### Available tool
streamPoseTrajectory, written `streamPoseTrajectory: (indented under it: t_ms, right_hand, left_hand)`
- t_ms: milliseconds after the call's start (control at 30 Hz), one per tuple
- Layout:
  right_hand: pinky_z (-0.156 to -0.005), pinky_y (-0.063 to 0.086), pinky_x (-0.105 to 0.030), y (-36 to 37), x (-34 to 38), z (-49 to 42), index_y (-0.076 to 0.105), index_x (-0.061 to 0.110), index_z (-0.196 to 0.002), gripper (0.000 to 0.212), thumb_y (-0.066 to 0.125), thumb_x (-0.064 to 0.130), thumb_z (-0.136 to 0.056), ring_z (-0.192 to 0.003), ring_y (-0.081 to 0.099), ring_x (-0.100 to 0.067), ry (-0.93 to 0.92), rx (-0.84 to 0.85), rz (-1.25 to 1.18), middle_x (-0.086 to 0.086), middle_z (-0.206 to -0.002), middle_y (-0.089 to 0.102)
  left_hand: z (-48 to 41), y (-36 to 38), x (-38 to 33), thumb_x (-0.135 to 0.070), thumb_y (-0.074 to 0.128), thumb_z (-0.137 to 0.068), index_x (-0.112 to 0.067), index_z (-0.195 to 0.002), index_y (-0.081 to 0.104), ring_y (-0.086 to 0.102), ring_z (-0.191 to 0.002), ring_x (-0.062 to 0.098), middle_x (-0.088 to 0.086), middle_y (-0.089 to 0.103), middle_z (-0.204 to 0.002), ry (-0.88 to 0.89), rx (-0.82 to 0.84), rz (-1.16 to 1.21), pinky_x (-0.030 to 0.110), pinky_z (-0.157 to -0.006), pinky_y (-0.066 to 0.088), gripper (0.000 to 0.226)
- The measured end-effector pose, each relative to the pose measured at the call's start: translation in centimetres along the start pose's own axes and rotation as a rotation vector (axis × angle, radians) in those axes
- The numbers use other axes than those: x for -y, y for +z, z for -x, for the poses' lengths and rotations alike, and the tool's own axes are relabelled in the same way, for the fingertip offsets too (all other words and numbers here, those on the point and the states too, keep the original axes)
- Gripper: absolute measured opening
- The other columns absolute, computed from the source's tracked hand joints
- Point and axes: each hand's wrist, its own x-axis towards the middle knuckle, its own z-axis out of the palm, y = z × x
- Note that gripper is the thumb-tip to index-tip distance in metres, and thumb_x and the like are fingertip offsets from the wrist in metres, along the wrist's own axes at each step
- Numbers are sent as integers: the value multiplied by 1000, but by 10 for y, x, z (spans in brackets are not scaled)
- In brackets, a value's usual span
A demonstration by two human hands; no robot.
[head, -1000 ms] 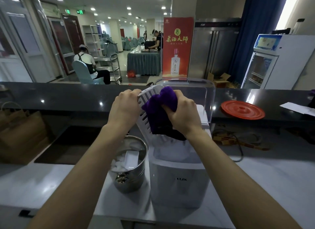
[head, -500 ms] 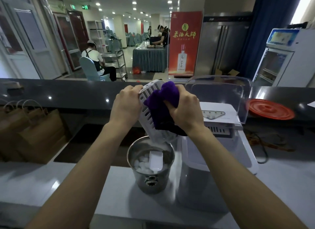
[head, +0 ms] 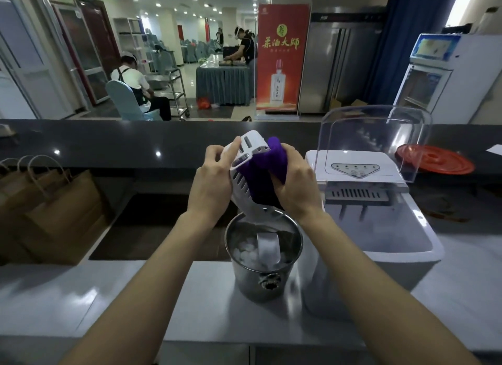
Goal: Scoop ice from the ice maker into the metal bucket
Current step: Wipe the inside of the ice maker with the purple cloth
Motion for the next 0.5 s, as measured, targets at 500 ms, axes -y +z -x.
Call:
streamPoseTrajectory:
  t_ms: [500]
  right_hand:
    - [-90, 59, -31, 2, -7, 19, 51, 0, -146, 62, 80, 10, -92, -109, 70, -32, -150, -131, -19, -17, -132, 67]
  left_hand:
    - [18, -1, -1, -12, 44, -101, -26, -168, 36, 73, -86, 40, 23, 43, -151, 165, -7, -10, 52, -72, 68, 69]
